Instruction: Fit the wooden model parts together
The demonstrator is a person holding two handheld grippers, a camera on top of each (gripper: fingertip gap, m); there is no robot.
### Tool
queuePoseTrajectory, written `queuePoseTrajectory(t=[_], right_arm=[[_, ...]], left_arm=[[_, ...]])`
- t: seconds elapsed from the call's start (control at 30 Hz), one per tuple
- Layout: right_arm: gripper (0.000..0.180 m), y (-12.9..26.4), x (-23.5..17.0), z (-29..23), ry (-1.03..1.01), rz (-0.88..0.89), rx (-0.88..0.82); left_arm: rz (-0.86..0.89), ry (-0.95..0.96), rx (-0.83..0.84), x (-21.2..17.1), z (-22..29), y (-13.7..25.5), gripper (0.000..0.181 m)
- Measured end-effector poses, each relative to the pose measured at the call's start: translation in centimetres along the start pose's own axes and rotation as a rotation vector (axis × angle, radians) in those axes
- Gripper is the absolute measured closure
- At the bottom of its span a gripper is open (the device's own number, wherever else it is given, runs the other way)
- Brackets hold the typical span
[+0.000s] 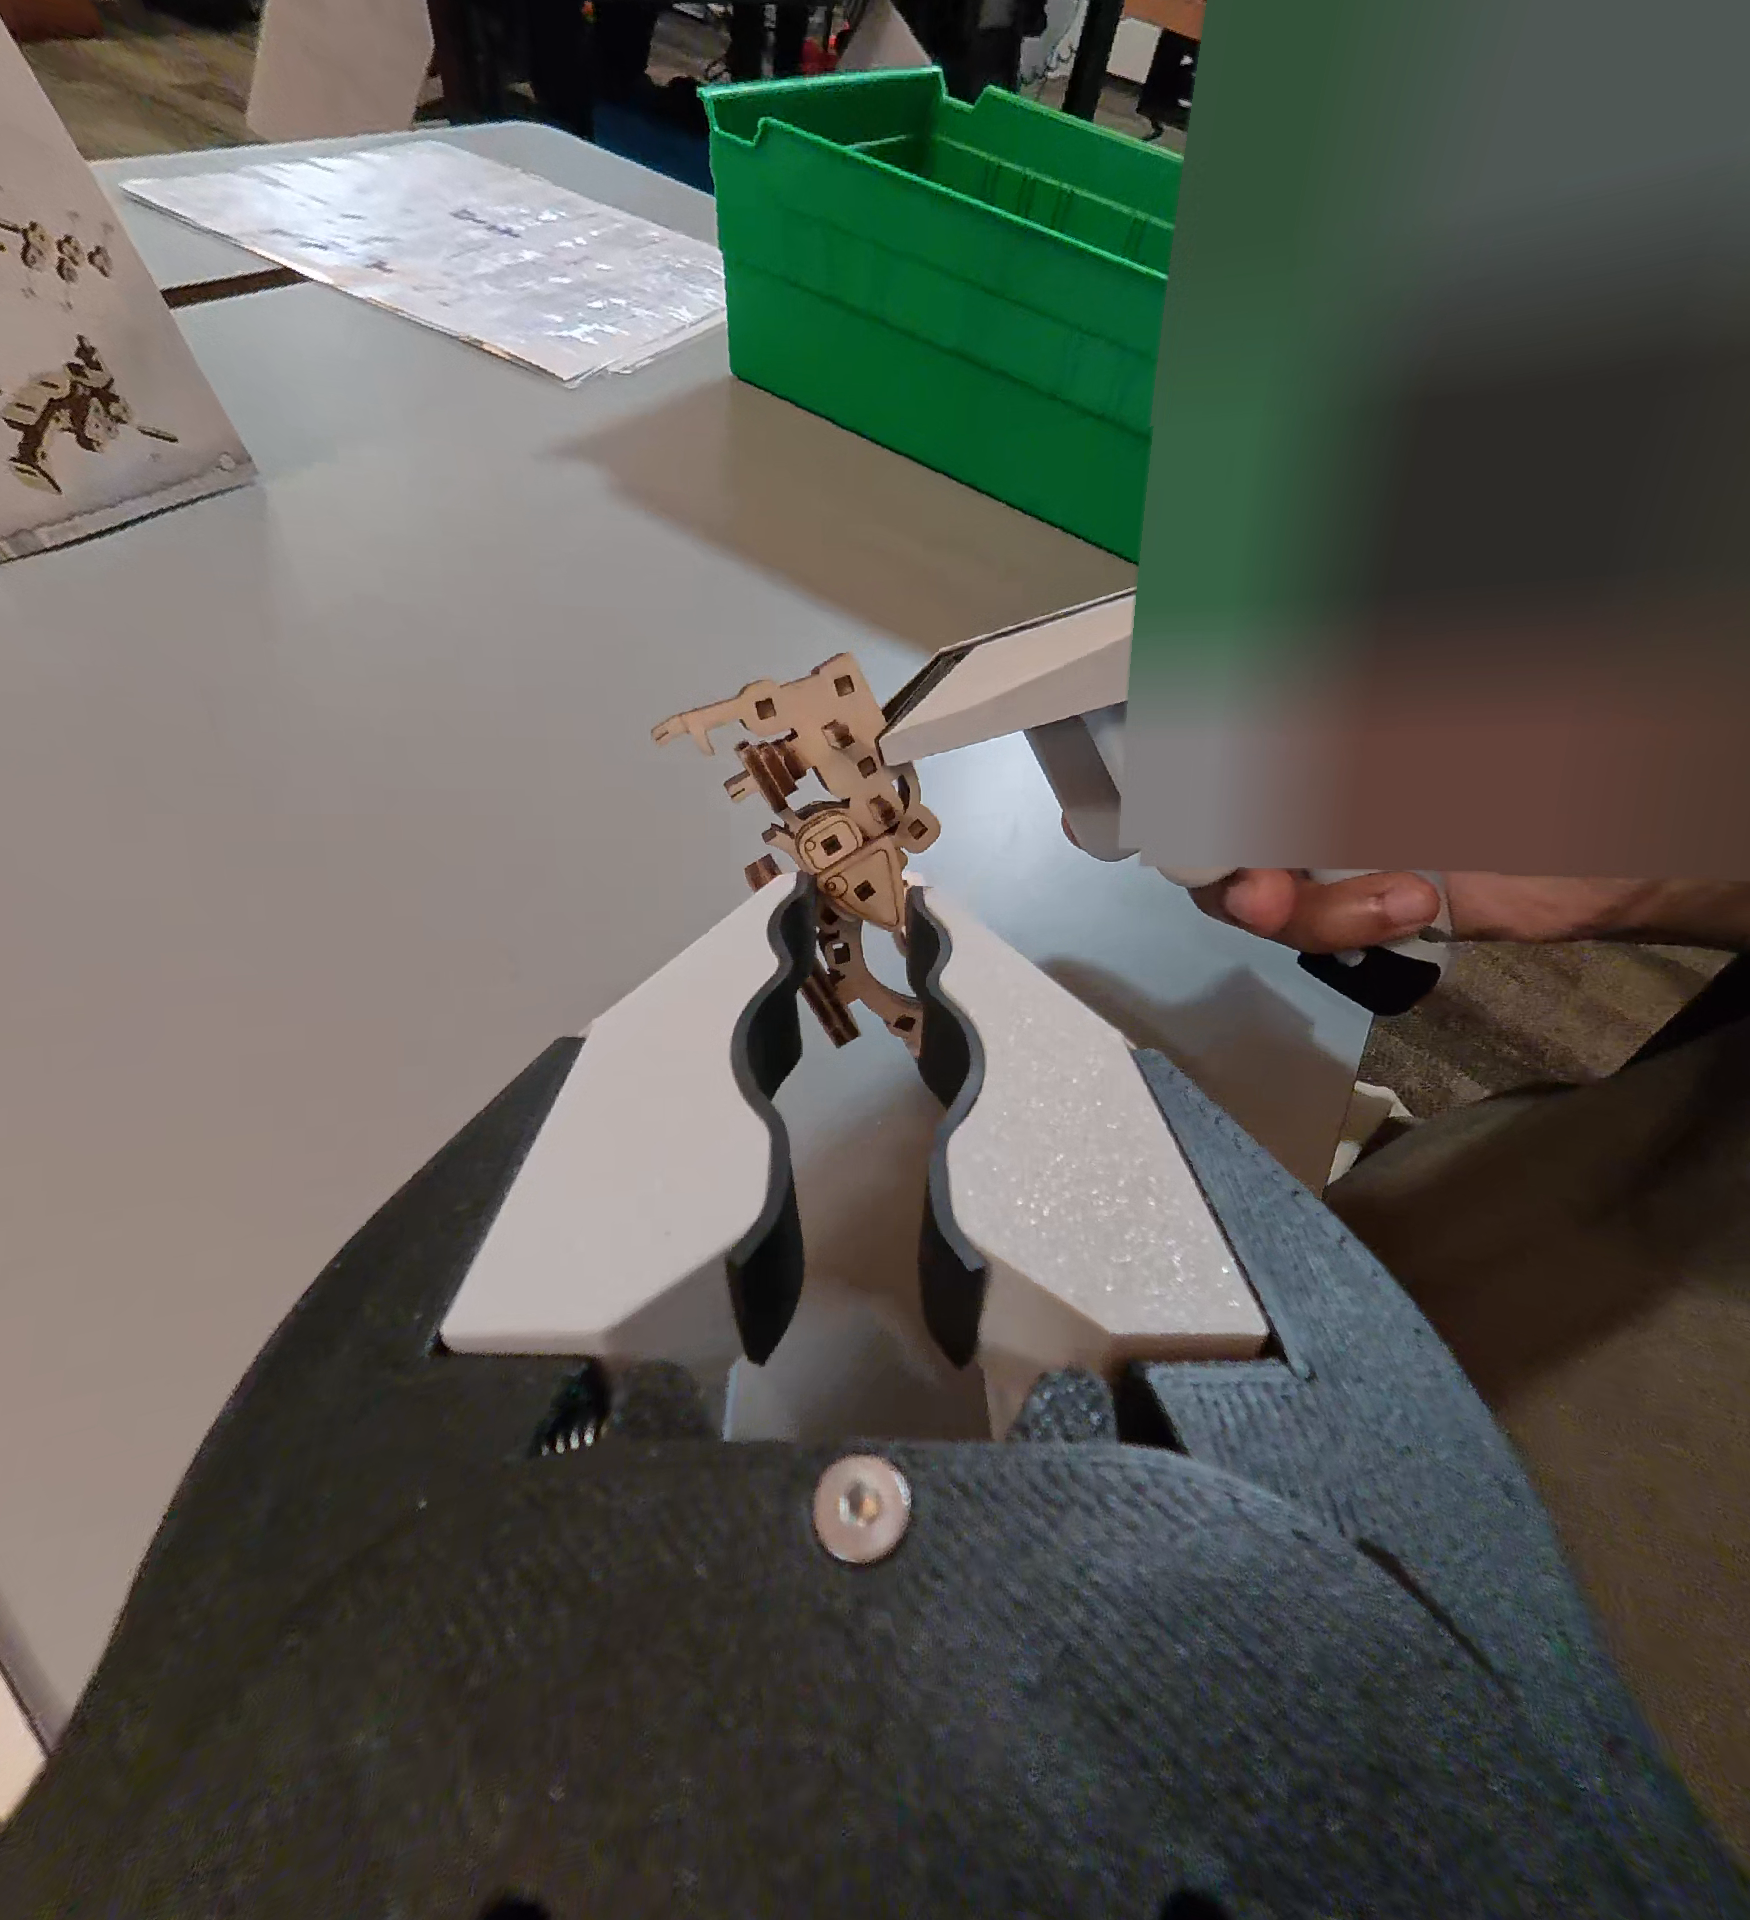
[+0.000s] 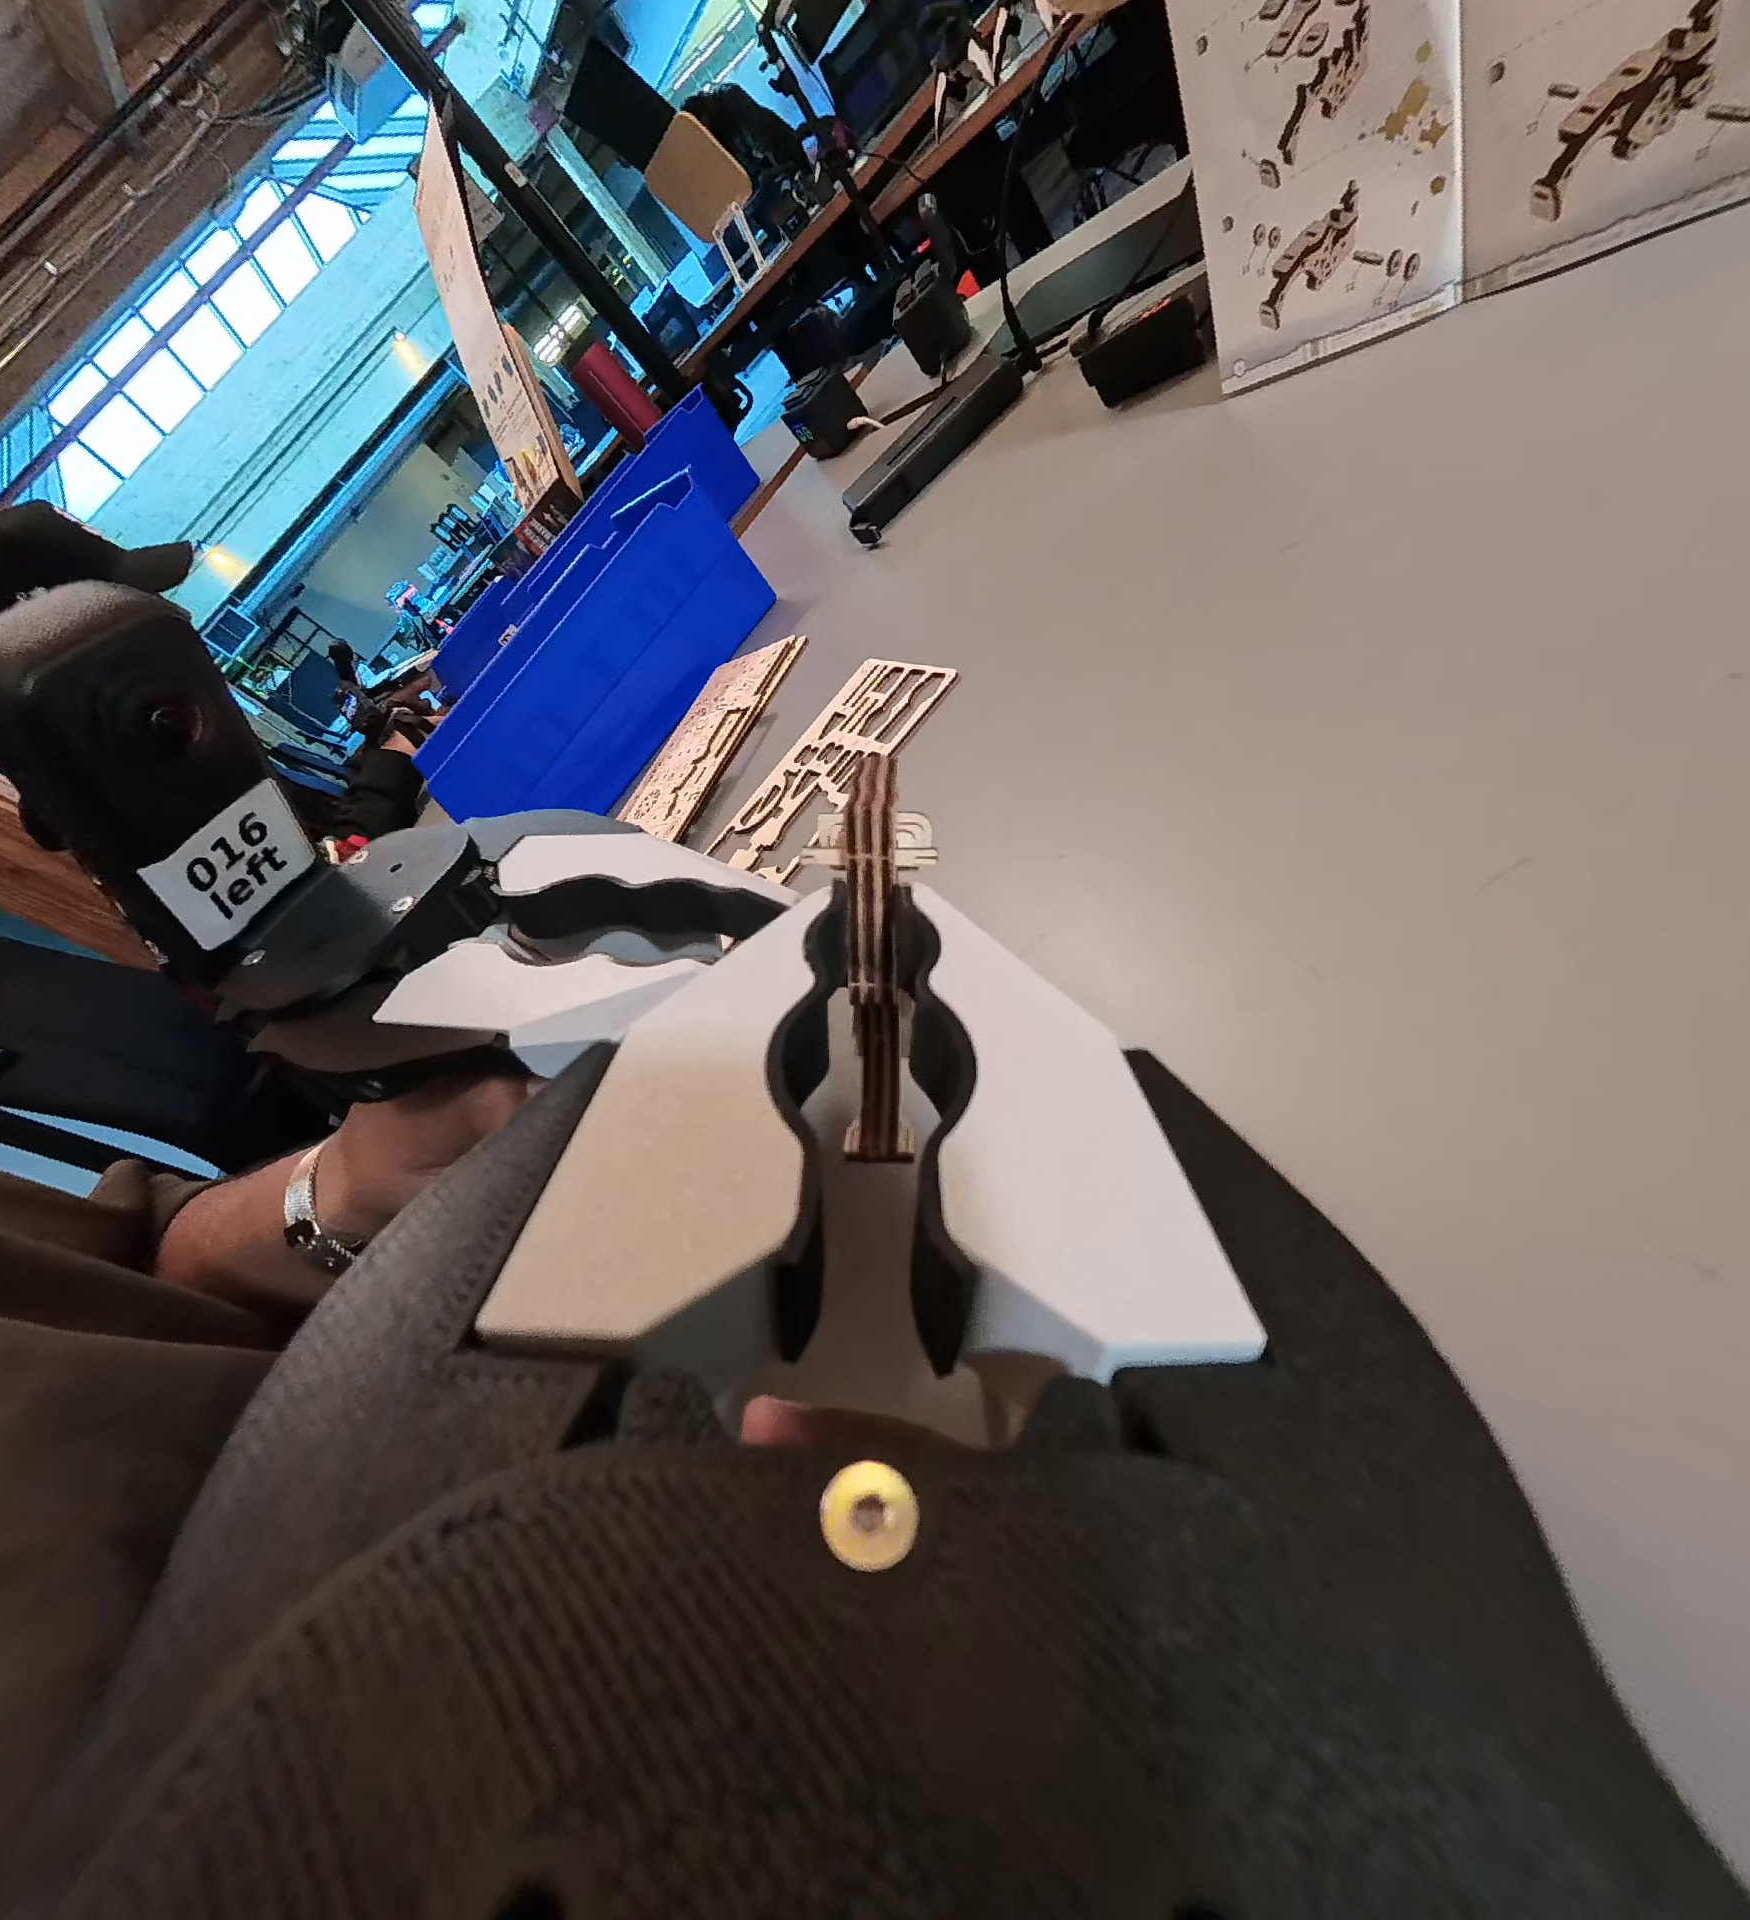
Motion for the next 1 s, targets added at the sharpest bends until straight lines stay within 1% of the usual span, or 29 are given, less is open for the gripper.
queuePoseTrajectory(t=[0.17,0.57,0.63,0.7,0.8,0.87,0.93,1.0], right_arm=[[0.173,-0.1,-0.2,0.1,-0.002,-0.019,0.004],[0.172,-0.2,-0.8,0.5,-0.099,-0.070,0.040],[0.172,-0.2,-0.8,0.6,-0.112,-0.068,0.043],[0.173,-0.1,-0.7,0.8,-0.113,-0.058,0.042],[0.172,0.0,-0.4,0.8,-0.109,-0.039,0.046],[0.172,0.0,-0.3,0.7,-0.090,-0.031,0.045],[0.173,0.0,-0.2,0.6,-0.047,-0.029,0.038],[0.173,0.1,-0.1,0.4,0.007,-0.025,0.030]], left_arm=[[-0.032,-0.065,0.031,-0.3,0.0,-0.1,0.168],[-0.109,-0.358,0.156,-1.0,0.2,-0.4,0.167],[-0.112,-0.383,0.163,-1.1,0.3,-0.4,0.167],[-0.087,-0.301,0.115,-1.0,0.5,-0.4,0.165],[-0.036,-0.084,0.015,-0.5,0.2,-0.2,0.166],[-0.015,0.019,-0.042,-0.5,0.0,-0.1,0.167],[0.000,0.113,-0.113,-0.4,0.1,-0.1,0.161],[0.019,0.218,-0.182,-0.2,0.2,0.0,0.159]])
Point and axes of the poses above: each gripper's, where its closed fingertips meet, y back along the fingers, x out of its top, z = x × y across the jaws, the point moved 3 cm from there along y, back along the fingers, and after that the axes turned 4 degrees about y, right-handed, at the moved point
